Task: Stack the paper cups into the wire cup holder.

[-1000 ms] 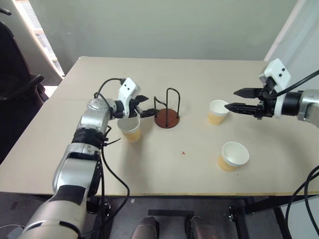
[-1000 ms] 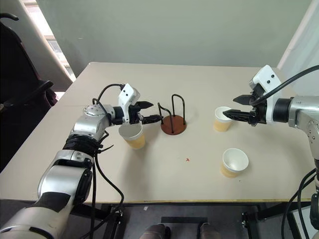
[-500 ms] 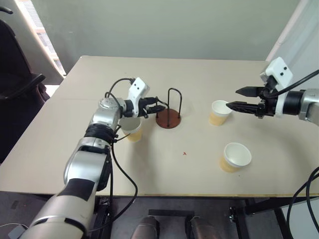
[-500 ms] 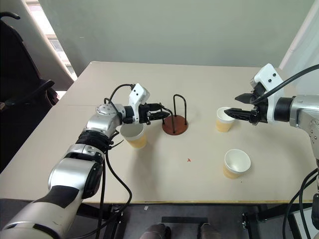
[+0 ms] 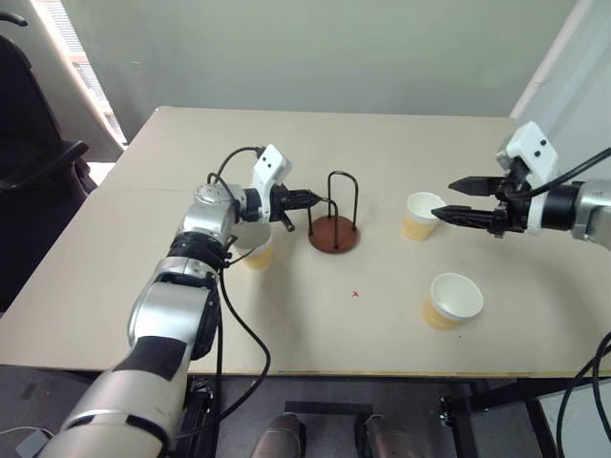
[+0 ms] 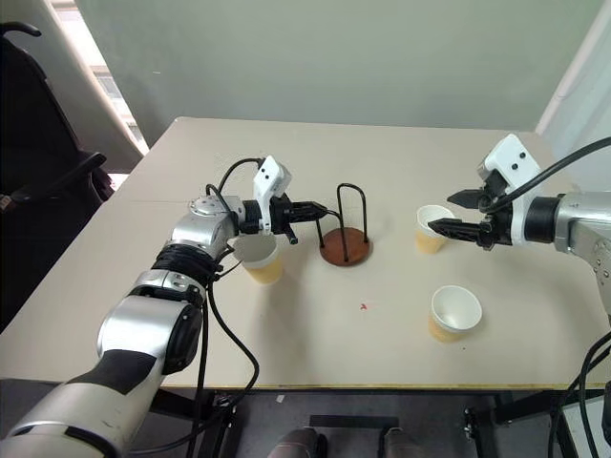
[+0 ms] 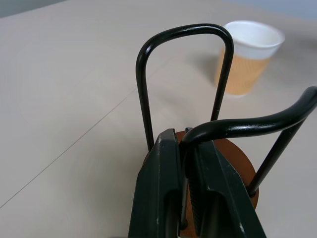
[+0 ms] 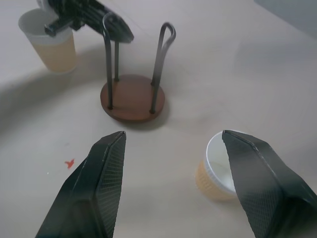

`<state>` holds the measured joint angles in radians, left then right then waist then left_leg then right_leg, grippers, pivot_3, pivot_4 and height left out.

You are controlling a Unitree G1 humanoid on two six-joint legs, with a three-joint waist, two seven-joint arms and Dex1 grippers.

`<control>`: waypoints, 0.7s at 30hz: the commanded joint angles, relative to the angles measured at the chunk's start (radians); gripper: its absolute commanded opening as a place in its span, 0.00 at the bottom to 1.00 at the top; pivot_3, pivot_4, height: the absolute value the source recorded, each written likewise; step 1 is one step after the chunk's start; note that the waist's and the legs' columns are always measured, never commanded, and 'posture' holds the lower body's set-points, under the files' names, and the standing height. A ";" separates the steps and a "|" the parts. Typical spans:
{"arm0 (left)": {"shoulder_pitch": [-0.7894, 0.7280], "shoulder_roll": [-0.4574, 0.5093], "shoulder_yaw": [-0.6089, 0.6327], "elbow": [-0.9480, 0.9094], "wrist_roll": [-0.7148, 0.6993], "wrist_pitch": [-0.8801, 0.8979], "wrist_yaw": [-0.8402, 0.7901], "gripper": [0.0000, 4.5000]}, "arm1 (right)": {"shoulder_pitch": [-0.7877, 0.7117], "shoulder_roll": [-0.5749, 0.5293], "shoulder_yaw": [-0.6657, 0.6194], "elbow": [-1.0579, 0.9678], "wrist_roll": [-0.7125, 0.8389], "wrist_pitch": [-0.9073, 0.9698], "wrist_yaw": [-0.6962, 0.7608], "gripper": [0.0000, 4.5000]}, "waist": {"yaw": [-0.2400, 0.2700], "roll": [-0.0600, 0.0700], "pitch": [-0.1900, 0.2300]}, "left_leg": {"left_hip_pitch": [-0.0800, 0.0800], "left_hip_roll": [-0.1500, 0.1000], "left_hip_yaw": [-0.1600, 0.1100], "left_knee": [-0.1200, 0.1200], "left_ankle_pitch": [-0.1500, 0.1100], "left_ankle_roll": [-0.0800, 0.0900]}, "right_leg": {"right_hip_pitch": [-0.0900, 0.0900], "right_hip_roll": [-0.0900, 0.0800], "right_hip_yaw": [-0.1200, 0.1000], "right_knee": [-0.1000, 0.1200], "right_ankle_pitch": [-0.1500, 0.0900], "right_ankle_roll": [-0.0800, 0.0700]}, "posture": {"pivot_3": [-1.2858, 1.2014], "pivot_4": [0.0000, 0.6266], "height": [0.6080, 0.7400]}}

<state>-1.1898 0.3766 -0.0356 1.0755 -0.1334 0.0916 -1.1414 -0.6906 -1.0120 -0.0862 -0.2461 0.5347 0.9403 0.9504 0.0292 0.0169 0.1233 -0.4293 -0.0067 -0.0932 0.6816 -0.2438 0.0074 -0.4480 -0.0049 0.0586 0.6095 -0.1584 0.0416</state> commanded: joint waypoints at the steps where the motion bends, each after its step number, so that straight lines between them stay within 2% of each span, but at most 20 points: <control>1: -0.031 0.014 -0.009 -0.139 -0.025 0.016 -0.133 0.01 | -0.014 -0.055 -0.084 -0.045 0.060 0.007 0.049 0.72 | 0.002 0.000 0.000 | -0.001 0.000 0.000 0.000 0.000 0.000 | -0.001 0.000 0.000 0.000 0.000 0.000 | 0.52 0.24 1.00; 6: 0.035 0.034 -0.070 -0.342 -0.032 0.086 -0.283 0.01 | 0.009 -0.132 -0.161 -0.110 0.192 0.108 0.115 0.72 | 0.002 0.000 0.000 | -0.002 0.000 0.001 0.000 0.000 -0.001 | -0.001 0.000 0.001 -0.001 -0.002 0.002 | 0.52 0.24 1.00; 10: 0.087 0.034 -0.104 -0.459 -0.046 0.140 -0.329 0.01 | 0.046 -0.200 -0.212 -0.154 0.266 0.167 0.143 0.72 | 0.003 0.000 0.000 | -0.002 -0.001 0.002 0.001 -0.001 -0.002 | 0.000 0.000 0.001 0.000 -0.003 0.004 | 0.52 0.24 1.00; 15: 0.140 0.020 -0.149 -0.522 -0.037 0.140 -0.349 0.01 | 0.112 -0.267 -0.278 -0.180 0.315 0.208 0.156 0.72 | 0.005 0.000 0.000 | -0.002 -0.001 0.002 0.002 -0.001 -0.001 | 0.000 -0.001 0.002 0.000 -0.003 0.004 | 0.52 0.24 1.00; 17: 0.153 0.008 -0.160 -0.521 -0.032 0.123 -0.341 0.01 | 0.126 -0.268 -0.288 -0.189 0.328 0.209 0.142 0.72 | 0.004 0.000 0.000 | 0.000 -0.001 0.002 0.002 -0.002 0.000 | 0.001 -0.002 0.002 0.000 -0.003 0.004 | 0.52 0.24 1.00; 19: 0.161 -0.003 -0.170 -0.521 -0.034 0.120 -0.339 0.01 | 0.135 -0.264 -0.296 -0.201 0.344 0.212 0.126 0.72 | 0.004 0.000 0.000 | 0.000 -0.001 0.003 0.003 -0.007 0.010 | 0.001 -0.002 0.002 0.001 -0.003 0.004 | 0.52 0.24 1.00; 21: 0.169 -0.005 -0.184 -0.523 -0.027 0.103 -0.344 0.01 | 0.140 -0.262 -0.302 -0.211 0.358 0.216 0.111 0.72 | 0.004 0.000 0.000 | 0.001 -0.001 0.003 0.003 -0.007 0.010 | 0.001 -0.001 0.002 0.002 -0.003 0.004 | 0.52 0.24 1.00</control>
<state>-1.0154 0.3692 -0.2240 0.5884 -0.1595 0.2181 -1.4797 -0.5473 -1.2663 -0.3403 -0.4400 0.8705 1.1537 1.0737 0.0333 0.0173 0.1231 -0.4285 -0.0072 -0.0904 0.6848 -0.2510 0.0172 -0.4468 -0.0063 0.0603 0.6114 -0.1614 0.0461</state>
